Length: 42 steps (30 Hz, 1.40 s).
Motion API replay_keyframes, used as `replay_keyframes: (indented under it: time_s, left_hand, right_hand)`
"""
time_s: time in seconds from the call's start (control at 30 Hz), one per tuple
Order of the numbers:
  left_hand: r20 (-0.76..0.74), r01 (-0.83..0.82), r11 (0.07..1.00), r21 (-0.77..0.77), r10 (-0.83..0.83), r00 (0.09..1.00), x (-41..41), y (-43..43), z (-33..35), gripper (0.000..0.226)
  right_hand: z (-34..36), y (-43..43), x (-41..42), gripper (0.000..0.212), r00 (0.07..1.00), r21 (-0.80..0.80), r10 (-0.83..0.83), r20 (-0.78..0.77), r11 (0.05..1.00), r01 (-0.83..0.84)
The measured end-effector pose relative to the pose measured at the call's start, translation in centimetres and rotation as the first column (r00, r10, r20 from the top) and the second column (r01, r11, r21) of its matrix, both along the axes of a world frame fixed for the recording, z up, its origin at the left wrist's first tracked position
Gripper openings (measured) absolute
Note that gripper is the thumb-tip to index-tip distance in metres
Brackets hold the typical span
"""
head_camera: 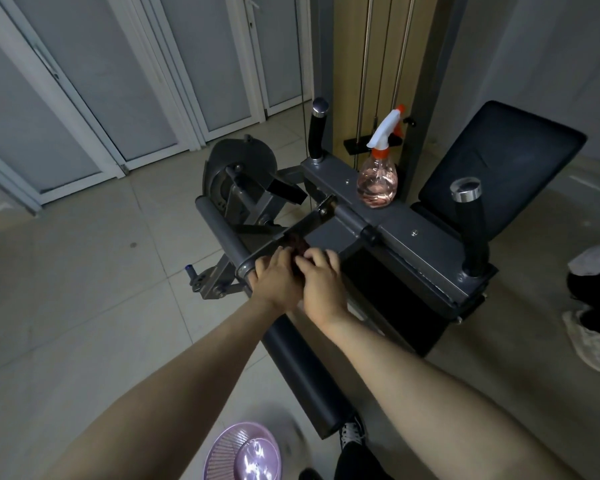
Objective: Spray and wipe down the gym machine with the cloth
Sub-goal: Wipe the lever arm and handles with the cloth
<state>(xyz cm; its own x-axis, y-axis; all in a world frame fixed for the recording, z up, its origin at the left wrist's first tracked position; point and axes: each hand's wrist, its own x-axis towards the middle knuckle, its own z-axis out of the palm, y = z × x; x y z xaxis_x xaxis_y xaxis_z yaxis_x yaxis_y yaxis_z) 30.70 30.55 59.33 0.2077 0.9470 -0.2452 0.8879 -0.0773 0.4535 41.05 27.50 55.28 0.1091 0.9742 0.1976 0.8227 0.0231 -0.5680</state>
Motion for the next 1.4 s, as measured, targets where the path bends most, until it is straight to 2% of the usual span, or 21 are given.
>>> replay_keyframes:
  time_s: [0.07, 0.13, 0.2, 0.27, 0.3, 0.4, 0.47, 0.53, 0.57, 0.6, 0.67, 0.73, 0.8, 1.03, 1.1, 1.17, 1.2, 1.23, 1.3, 1.33, 1.4]
  left_hand:
    - [0.003, -0.010, 1.000, 0.019, 0.010, 1.000, -0.4, 0.3, -0.1, 0.066]
    - [-0.034, 0.026, 0.999, 0.035, -0.025, 0.999, -0.6, 0.4, -0.2, 0.068]
    - [-0.078, 0.071, 0.996, 0.047, -0.067, 0.995, -0.2, 0.5, -0.3, 0.066]
    - [-0.120, 0.101, 0.992, 0.081, -0.091, 0.989, 0.6, 0.2, -0.7, 0.061]
    - [-0.129, 0.102, 0.990, 0.095, -0.090, 0.988, 1.1, -0.1, -0.9, 0.061]
    - [-0.135, 0.072, 0.993, 0.089, -0.060, 0.989, 1.5, -0.1, -1.4, 0.062]
    - [-0.169, 0.083, 0.993, 0.084, -0.068, 0.983, 1.3, 0.0, -1.6, 0.059]
    - [-0.175, 0.092, 0.992, 0.090, -0.075, 0.982, 1.1, 0.0, -1.8, 0.058]
    - [-0.172, 0.093, 0.991, 0.095, -0.076, 0.982, 1.0, -0.1, -1.9, 0.058]
    - [-0.170, 0.095, 0.991, 0.098, -0.077, 0.982, 1.0, -0.2, -2.0, 0.058]
    - [-0.172, 0.095, 0.991, 0.095, -0.077, 0.982, 1.0, -0.2, -2.1, 0.057]
    - [-0.180, 0.092, 0.991, 0.095, -0.074, 0.981, 1.0, -0.2, -2.1, 0.057]
    - [-0.183, 0.092, 0.992, 0.091, -0.074, 0.980, 1.1, -0.2, -2.0, 0.056]
    - [-0.197, 0.099, 0.993, 0.072, -0.083, 0.977, 1.3, -0.2, -2.0, 0.056]
    - [-0.187, 0.096, 0.993, 0.066, -0.082, 0.979, 1.4, -0.2, -2.0, 0.056]
    - [-0.174, 0.085, 0.994, 0.068, -0.072, 0.982, 1.5, -0.3, -2.0, 0.056]
    - [-0.169, 0.078, 0.994, 0.076, -0.064, 0.984, 1.6, -0.3, -1.9, 0.056]
    - [-0.164, 0.072, 0.994, 0.085, -0.057, 0.985, 1.7, -0.2, -1.8, 0.056]
    - [-0.156, 0.057, 0.994, 0.095, -0.042, 0.987, 1.8, 0.0, -1.6, 0.055]
    - [-0.158, 0.050, 0.994, 0.102, -0.033, 0.987, 1.9, 0.2, -1.4, 0.055]
    - [-0.172, 0.038, 0.992, 0.122, -0.017, 0.985, 2.3, 0.4, -1.2, 0.053]
  right_hand:
    - [-0.2, -0.4, 0.9, 0.041, 0.996, 0.046, 0.081, -0.048, 0.996, -0.078]
    - [-0.4, -0.4, 2.8, 0.032, 0.991, 0.056, 0.086, -0.107, 0.995, -0.080]
    - [-0.7, -0.5, 4.7, 0.022, 0.923, -0.002, -0.091, -0.373, 0.995, 0.097]
    - [-1.3, -0.5, 5.9, 0.024, 0.781, -0.041, -0.302, -0.547, 0.941, 0.335]
    - [-1.5, -0.3, 6.1, 0.028, 0.678, -0.099, -0.386, -0.625, 0.901, 0.422]
    - [-0.9, 1.5, 5.9, 0.034, 0.207, -0.352, -0.499, -0.841, 0.797, 0.490]
    - [-1.1, 2.8, 5.4, 0.034, -0.120, -0.465, -0.463, -0.878, 0.767, 0.442]
    - [-1.1, 3.4, 5.1, 0.029, -0.414, -0.529, -0.363, -0.834, 0.738, 0.419]
    - [-1.0, 3.5, 5.5, 0.028, -0.511, -0.547, -0.309, -0.802, 0.723, 0.422]
    - [-0.8, 3.5, 6.1, 0.027, -0.562, -0.559, -0.274, -0.780, 0.709, 0.431]
    - [-0.3, 3.9, 7.7, 0.027, -0.605, -0.546, -0.216, -0.766, 0.714, 0.438]
    - [-0.2, 4.5, 8.7, 0.028, -0.598, -0.532, -0.201, -0.776, 0.717, 0.450]
    - [0.0, 4.9, 8.6, 0.028, -0.541, -0.517, -0.243, -0.806, 0.734, 0.441]
    - [-0.2, 2.4, 3.6, 0.050, -0.396, -0.494, -0.359, -0.845, 0.807, 0.323]
    - [0.0, 0.5, 1.2, 0.052, -0.312, -0.475, -0.385, -0.869, 0.825, 0.307]
    - [-0.3, -1.4, -0.6, 0.044, -0.167, -0.429, -0.396, -0.903, 0.857, 0.285]
    - [-0.7, -2.2, -1.0, 0.040, -0.062, -0.390, -0.388, -0.919, 0.882, 0.266]
    - [-1.0, -2.7, -0.9, 0.038, 0.100, -0.347, -0.382, -0.919, 0.902, 0.259]
    - [-0.9, -2.6, 0.3, 0.036, 0.470, -0.251, -0.373, -0.800, 0.920, 0.302]
    - [-0.3, -2.0, 1.4, 0.034, 0.574, -0.166, -0.339, -0.745, 0.928, 0.333]
    - [2.0, -0.4, 3.9, 0.032, 0.723, 0.106, -0.226, -0.653, 0.918, 0.383]
